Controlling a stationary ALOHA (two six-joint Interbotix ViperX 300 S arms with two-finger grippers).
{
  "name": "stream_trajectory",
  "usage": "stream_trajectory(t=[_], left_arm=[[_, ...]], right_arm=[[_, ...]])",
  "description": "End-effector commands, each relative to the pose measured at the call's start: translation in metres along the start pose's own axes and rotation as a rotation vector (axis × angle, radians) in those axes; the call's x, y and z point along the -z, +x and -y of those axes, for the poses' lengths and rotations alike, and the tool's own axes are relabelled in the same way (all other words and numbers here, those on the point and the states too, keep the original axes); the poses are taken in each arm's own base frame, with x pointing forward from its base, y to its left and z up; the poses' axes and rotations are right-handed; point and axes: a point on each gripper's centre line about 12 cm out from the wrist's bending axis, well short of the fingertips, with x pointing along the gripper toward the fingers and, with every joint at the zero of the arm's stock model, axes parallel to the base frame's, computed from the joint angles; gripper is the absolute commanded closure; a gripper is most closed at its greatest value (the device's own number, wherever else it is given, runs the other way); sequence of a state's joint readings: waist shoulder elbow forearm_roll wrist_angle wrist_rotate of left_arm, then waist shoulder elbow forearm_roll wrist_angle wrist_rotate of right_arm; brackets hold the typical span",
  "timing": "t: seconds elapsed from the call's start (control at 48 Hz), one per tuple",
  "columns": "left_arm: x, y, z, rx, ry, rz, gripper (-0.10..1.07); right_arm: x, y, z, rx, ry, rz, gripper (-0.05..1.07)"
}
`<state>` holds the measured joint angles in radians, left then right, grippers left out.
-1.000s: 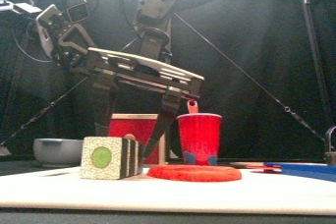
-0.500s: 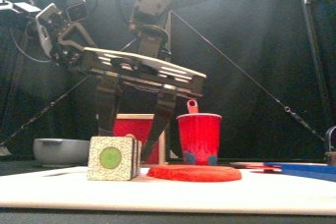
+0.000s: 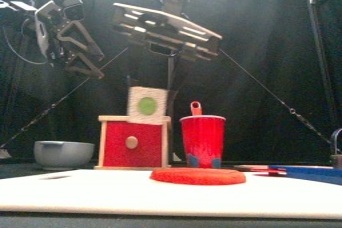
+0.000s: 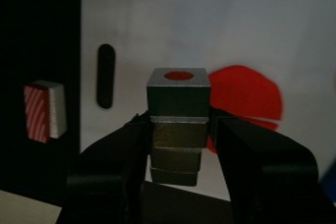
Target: Place sushi roll on plate
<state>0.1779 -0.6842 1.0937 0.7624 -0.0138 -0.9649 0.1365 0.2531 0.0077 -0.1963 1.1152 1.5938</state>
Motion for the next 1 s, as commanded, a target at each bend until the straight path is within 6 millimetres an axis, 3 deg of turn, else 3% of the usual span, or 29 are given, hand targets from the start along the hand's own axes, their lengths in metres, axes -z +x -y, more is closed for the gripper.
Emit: stream_trajectory(t=[0.0,0.438,0.688,0.833,0.979], left_arm=[[-0.007,0.000,0.001,0.003,-0.007,0.017,0.02],[-0.012,0.000,0.000,-0.014,-0.055,0.020,0.02],[-0.013,0.000,0.000,-0.010,-0.066,0.025,0.02],[-0.014,0.000,0.001,-0.006,-0.084,0.029,0.02],[-0.014,0.000,0.000,-0.010,-0.089,0.030,0.02]], right_arm=[[-0.012,-0.027,0.020,-0.032,0.021,-0.005,0.32],[-0.056,-0.039,0.138,-0.063,0.084,0.033,0.32],[-0.106,-0.027,0.217,-0.002,0.106,0.057,0.33],[-0.133,-0.013,0.249,0.016,0.117,0.056,0.32],[-0.145,0.000,0.266,-0.009,0.146,0.057,0.32]])
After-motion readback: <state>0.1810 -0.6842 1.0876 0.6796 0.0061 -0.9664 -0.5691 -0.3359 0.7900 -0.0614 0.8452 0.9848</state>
